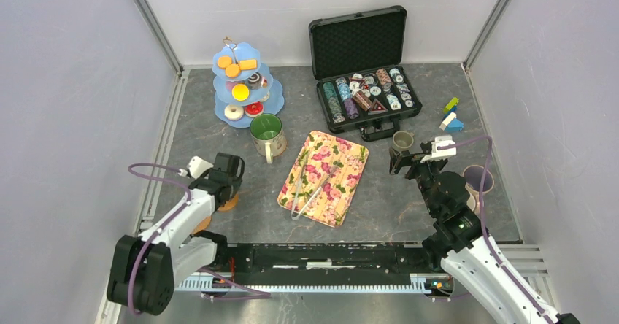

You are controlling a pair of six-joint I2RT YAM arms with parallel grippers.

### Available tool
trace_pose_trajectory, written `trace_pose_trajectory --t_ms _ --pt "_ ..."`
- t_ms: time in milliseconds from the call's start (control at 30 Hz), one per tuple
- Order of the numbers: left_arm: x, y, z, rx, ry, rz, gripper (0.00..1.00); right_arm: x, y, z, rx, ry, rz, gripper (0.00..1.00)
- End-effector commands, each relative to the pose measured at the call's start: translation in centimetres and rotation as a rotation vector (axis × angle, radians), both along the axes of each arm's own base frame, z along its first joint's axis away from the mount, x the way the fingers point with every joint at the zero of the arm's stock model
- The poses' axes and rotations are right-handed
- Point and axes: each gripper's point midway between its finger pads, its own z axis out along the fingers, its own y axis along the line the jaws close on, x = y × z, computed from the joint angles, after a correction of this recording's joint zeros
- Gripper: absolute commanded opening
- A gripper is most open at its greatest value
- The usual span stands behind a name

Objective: Serve the afternoon tea
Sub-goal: Move the coaster to the center of the board.

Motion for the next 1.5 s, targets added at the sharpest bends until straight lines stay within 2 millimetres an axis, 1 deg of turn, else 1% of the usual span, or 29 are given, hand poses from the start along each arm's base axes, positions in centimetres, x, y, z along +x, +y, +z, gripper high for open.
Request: trace_pose_trajectory --t_ms 0,133,200,333,433,533,700,800,867,967,1033,1067,1200,1333,1400,1467 --pt "3.3 -1.3 0.0 -0.107 -0.092 0.003 0.36 0.2 0.1 0.6 0.013 -0.024 -0.003 0.98" --pt "6.2 -1.2 0.9 -0.109 -0.16 0.005 0.35 0.3 0.0 0.6 0.01 -0.022 -0.007 0.98" --pt "7.5 -1.1 1.0 -0.115 -0.161 0.002 0.34 0.4 0.1 0.6 0.008 -0.02 -0.006 0.98" --pt "10.3 -1.1 1.3 -0.14 -0.182 -0.009 0.28 0.4 -0.1 0.6 0.003 -0.02 -0.013 0.98" --pt "11.7 -0.7 1.1 -0.134 -0.185 0.001 0.26 0.4 -0.2 0.5 0.001 -0.018 -0.02 0.98" --pt "13.3 -0.7 1.2 -0.138 -0.207 -0.004 0.2 0.4 -0.3 0.5 -0.002 -0.017 -0.023 0.98" --pt "15.4 -0.3 1.2 -0.141 -0.224 0.003 0.15 0.4 -0.4 0.5 -0.005 -0.019 -0.028 0.98" --pt "16.7 -0.2 1.3 -0.138 -0.229 0.0 0.11 0.4 -0.4 0.6 -0.007 -0.02 -0.03 0.98" --pt "17.6 -0.4 1.3 -0.146 -0.241 -0.011 0.1 0.4 -0.5 0.7 -0.007 -0.021 -0.032 0.98" --pt "18.7 -1.5 1.0 -0.196 -0.25 -0.031 0.06 0.4 -0.5 0.7 -0.008 -0.02 -0.034 0.98" --pt "19.3 -2.2 0.6 -0.234 -0.254 -0.046 0.03 0.5 -0.4 0.7 -0.008 -0.02 -0.032 0.98" --pt "19.6 -2.5 0.5 -0.248 -0.258 -0.052 0.02 0.5 -0.4 0.7 -0.009 -0.018 -0.032 0.98" --pt "20.2 -2.4 0.9 -0.242 -0.273 -0.056 0.02 0.5 -0.5 0.7 -0.011 -0.017 -0.033 0.98" --pt "19.9 -1.8 2.5 -0.199 -0.273 -0.058 0.03 0.4 -0.6 0.7 -0.013 -0.016 -0.04 0.98" --pt "19.1 -1.2 3.2 -0.173 -0.26 -0.038 0.05 0.4 -0.7 0.7 -0.013 -0.017 -0.042 0.98" --pt "18.8 -0.8 4.4 -0.158 -0.272 -0.034 0.1 0.4 -0.6 0.8 -0.013 -0.014 -0.041 0.98"
